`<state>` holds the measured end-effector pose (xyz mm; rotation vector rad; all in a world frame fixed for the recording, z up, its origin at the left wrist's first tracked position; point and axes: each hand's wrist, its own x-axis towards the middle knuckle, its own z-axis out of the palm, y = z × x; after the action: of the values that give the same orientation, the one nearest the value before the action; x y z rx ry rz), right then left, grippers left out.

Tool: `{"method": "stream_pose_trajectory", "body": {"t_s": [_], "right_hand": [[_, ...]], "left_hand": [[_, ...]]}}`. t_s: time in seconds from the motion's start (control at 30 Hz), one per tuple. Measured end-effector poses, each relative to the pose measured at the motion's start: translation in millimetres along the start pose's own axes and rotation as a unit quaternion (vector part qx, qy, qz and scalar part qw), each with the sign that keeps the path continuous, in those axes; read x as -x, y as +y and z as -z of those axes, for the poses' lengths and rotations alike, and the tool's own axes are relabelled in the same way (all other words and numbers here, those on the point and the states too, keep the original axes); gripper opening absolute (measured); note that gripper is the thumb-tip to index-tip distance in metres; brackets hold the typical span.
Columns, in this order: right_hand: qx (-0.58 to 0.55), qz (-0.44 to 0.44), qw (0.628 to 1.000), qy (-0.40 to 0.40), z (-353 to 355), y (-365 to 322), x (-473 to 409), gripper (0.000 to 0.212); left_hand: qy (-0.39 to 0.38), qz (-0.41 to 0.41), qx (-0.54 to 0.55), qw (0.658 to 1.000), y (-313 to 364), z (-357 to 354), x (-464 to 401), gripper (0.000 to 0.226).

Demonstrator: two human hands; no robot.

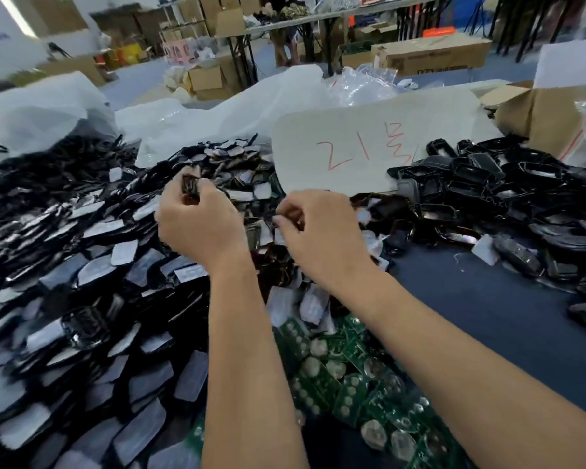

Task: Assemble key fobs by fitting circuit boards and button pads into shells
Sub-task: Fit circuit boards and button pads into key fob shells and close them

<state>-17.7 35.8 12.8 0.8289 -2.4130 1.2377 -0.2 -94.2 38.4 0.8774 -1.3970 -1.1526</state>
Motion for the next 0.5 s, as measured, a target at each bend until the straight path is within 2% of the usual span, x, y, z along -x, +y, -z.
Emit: {"method": "stream_pose_trajectory", "body": {"t_s": [0.07,0.13,0.2,0.33,0.5], "right_hand": [[0.085,0.066,0.993,-0.042,-22,-14,-19,0.016],[0.217,0.125,0.964,-0.090,-40,-23,-37,0.016],[0.297,0.153,0.931,-0.146,-55,-27,-49,0.018],[0.276,0.119,0.927,-0.226,-67,-29,-60,0.009],[0.276,0.133,0.928,-0.211,-70,-28,-60,0.012]], "left_hand": [[0.038,0.009,-0.033,0.999,-6,7,-8,0.017],[0.062,0.019,-0.036,0.997,-9,10,-7,0.017],[0.087,0.029,-0.016,0.996,-11,11,-6,0.020],[0.114,0.031,0.015,0.993,-10,12,-8,0.026],[0.109,0.033,0.027,0.993,-10,12,-7,0.024]]}}
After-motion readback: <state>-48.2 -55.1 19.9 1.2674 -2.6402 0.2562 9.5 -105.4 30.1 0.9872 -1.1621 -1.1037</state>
